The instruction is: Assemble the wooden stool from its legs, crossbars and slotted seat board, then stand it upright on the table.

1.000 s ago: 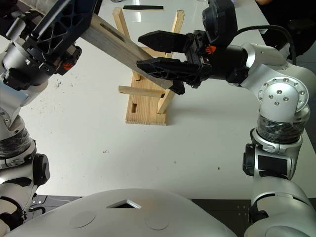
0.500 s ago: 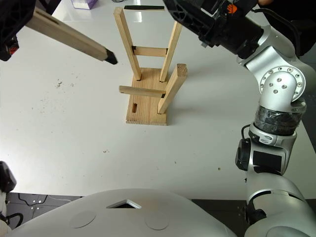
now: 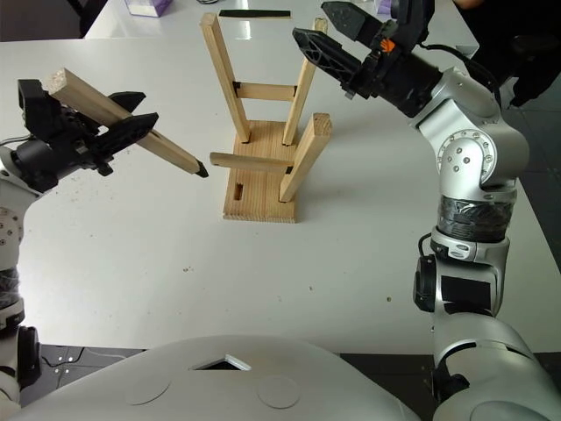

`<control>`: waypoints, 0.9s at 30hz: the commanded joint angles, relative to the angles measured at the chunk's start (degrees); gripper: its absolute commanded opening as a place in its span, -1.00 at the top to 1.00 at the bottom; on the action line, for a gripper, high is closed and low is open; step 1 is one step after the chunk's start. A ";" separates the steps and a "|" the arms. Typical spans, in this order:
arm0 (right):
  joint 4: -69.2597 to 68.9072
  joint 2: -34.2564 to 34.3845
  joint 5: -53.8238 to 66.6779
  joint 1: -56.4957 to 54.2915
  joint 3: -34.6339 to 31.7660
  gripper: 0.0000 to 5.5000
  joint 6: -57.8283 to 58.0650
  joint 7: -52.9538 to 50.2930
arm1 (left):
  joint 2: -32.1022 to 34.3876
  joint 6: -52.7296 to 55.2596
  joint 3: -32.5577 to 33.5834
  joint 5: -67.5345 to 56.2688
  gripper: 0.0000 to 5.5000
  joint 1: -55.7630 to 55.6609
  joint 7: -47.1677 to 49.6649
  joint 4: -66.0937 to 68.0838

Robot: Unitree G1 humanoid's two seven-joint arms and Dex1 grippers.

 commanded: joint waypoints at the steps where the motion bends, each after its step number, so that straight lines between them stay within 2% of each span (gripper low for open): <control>1: 2.22 1.56 -2.84 -0.50 1.35 -0.38 -2.32 0.37 | -3.05 -2.06 -2.76 2.15 0.25 -1.06 -1.01 0.77; 15: 5.51 2.05 -5.92 -1.76 2.36 -0.38 -3.21 3.73 | -7.71 -6.44 -8.85 8.74 0.25 4.33 -3.01 2.55; 27: 4.15 2.02 -7.93 1.35 2.39 -0.38 -4.85 3.34 | -2.24 -6.31 -12.81 10.85 0.25 11.97 -8.13 -0.38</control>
